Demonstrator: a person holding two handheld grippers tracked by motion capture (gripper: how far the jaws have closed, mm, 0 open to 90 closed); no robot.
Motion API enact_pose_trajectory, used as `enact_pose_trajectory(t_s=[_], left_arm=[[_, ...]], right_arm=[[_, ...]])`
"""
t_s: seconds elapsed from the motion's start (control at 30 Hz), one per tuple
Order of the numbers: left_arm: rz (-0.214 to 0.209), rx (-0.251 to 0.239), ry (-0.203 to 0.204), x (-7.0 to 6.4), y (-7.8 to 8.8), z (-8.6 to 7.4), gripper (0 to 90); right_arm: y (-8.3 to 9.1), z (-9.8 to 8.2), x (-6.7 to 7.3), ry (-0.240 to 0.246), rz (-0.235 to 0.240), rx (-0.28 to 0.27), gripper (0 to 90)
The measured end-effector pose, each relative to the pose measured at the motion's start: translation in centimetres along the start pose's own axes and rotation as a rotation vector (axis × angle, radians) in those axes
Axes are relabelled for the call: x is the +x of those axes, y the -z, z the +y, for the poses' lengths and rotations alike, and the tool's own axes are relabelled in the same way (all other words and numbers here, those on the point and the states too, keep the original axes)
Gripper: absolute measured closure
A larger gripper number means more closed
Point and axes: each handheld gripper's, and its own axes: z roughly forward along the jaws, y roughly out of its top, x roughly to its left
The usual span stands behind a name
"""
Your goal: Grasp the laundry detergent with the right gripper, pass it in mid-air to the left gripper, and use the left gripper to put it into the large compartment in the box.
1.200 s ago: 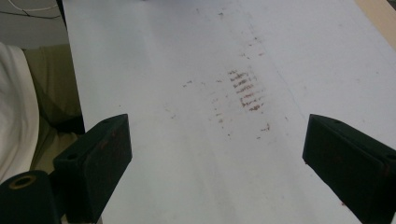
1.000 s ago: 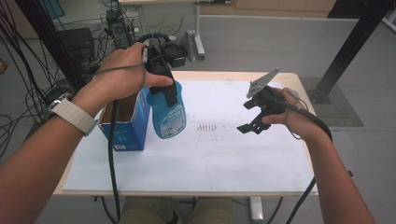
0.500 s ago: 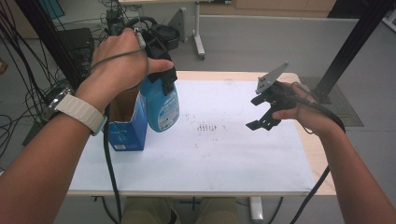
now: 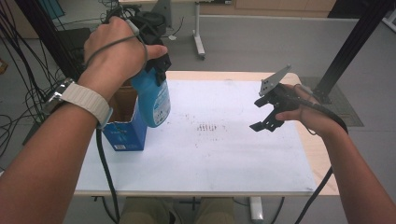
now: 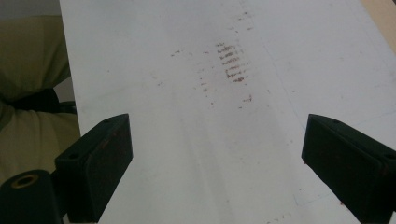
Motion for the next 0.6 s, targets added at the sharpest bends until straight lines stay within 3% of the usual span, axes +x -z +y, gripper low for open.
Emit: enact_pose_trajectory(t_s=[0.3, 0.6], left_arm=[[0.017, 0.003, 0.08, 1.4, 0.6, 0.3, 37.4], [0.034, -0.015, 0.164, 3.9, 0.9, 0.3, 37.4]], right_arm=[[0.5, 0.5, -0.4, 0.01, -0.011, 0.004, 8.8], [0.0, 0.4, -0.7, 0.003, -0.009, 0.017, 8.8]])
